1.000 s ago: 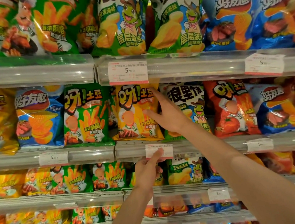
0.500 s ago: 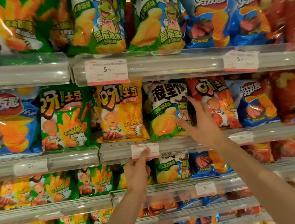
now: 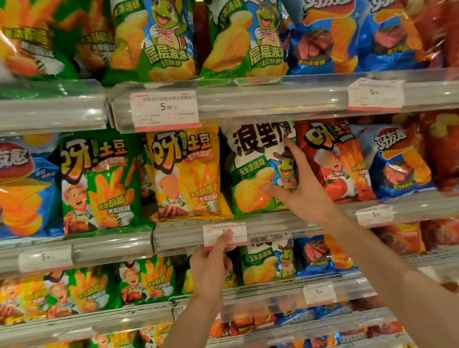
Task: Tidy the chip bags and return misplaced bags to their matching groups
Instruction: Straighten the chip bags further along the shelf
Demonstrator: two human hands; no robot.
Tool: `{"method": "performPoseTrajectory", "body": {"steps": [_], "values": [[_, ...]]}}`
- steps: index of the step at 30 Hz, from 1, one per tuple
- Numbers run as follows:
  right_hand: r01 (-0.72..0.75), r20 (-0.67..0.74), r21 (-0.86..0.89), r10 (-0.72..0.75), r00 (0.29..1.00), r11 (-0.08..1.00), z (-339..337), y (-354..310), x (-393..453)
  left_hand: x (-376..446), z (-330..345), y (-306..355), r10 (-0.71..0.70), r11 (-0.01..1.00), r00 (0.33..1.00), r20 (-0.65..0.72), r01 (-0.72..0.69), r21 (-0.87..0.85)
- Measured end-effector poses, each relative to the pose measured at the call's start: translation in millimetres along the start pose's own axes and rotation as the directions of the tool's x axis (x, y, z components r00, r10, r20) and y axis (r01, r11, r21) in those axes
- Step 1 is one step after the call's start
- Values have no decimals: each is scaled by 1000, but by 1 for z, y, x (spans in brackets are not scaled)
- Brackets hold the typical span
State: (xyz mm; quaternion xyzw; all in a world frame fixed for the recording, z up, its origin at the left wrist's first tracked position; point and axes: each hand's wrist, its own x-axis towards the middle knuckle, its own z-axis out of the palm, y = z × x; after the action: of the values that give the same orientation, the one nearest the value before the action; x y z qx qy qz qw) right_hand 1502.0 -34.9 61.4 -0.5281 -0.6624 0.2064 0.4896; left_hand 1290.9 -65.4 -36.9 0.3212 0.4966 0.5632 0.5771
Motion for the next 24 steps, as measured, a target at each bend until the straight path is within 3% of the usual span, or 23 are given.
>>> {"method": "performPoseTrajectory", "body": {"steps": [13,24], "values": [[6,-7,-65,-6,1000,998,16,2,5,-2,0,1,4,1000,1000,5,-4,-8],[10,-108,-425,-62,992,905,27,4,-36,-3,-4,2,14,1000,1000,26,-14,18]]}}
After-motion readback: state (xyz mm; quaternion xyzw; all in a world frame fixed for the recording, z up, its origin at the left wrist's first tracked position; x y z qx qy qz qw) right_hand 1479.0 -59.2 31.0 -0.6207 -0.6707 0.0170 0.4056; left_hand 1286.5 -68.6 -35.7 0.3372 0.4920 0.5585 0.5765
